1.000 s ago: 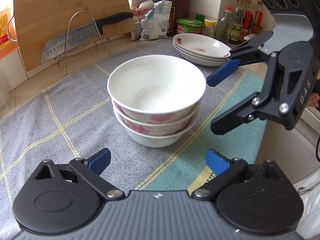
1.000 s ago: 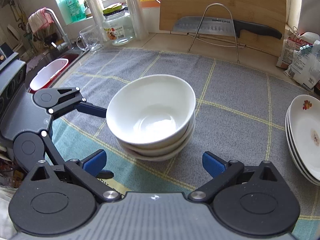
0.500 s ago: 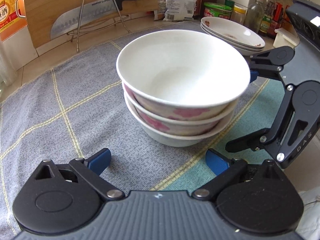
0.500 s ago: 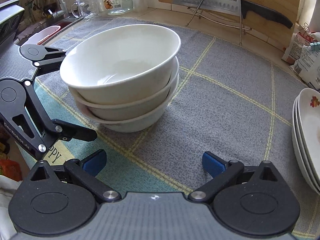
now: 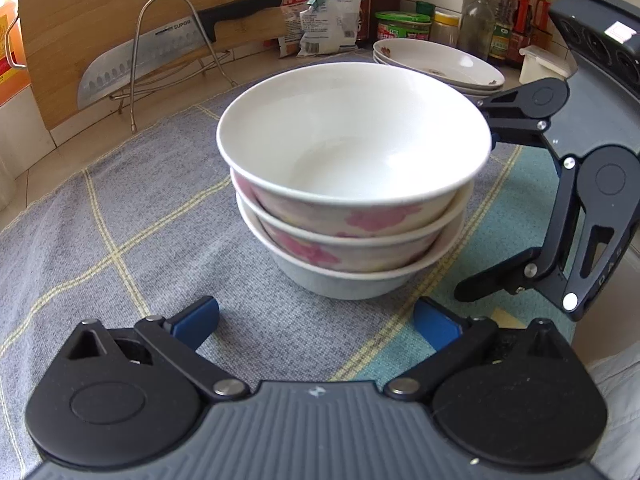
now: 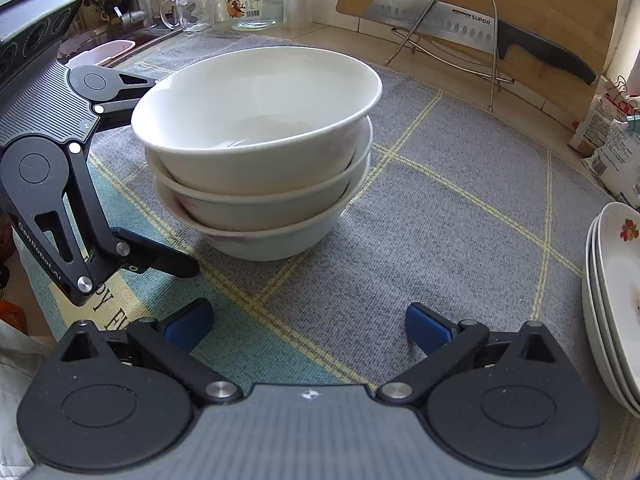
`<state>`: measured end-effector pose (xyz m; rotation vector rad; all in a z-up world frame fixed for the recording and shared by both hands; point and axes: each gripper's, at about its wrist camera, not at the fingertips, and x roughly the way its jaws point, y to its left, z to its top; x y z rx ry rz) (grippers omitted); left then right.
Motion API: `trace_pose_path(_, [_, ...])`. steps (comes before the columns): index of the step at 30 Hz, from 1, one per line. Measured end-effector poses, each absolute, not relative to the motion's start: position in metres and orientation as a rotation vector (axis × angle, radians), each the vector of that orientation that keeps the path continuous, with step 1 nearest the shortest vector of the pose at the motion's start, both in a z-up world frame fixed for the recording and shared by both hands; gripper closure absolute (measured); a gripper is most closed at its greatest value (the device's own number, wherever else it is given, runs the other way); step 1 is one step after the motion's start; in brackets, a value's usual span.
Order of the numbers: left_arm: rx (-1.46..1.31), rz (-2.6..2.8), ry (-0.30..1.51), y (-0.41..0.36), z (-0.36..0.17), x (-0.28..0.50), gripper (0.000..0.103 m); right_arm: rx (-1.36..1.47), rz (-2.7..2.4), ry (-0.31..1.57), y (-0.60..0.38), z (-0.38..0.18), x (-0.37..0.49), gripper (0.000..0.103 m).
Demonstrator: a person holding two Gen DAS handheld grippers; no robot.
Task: Organize plates and bowls
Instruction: 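Close both tools on opposite sides of the three-bowl stack, then lift the bowl stack with both tools and carry it over the plate stack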
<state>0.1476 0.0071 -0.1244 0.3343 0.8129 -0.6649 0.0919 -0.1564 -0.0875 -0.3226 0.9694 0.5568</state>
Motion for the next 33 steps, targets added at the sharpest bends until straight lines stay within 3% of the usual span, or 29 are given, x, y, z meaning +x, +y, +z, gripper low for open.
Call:
trace_pose_path(18, [0.409, -0.974, 0.698, 0.026, -0.12, 0.168, 0.001, -0.367, 0.577, 0.937, -0.142, -0.068, 0.096, 0.0])
trace_pose_path(33, [0.454, -1.221, 0.705, 0.034, -0.109, 0.194, 0.006, -0.473, 0.791, 0.933, -0.134, -0.054, 0.121, 0.004])
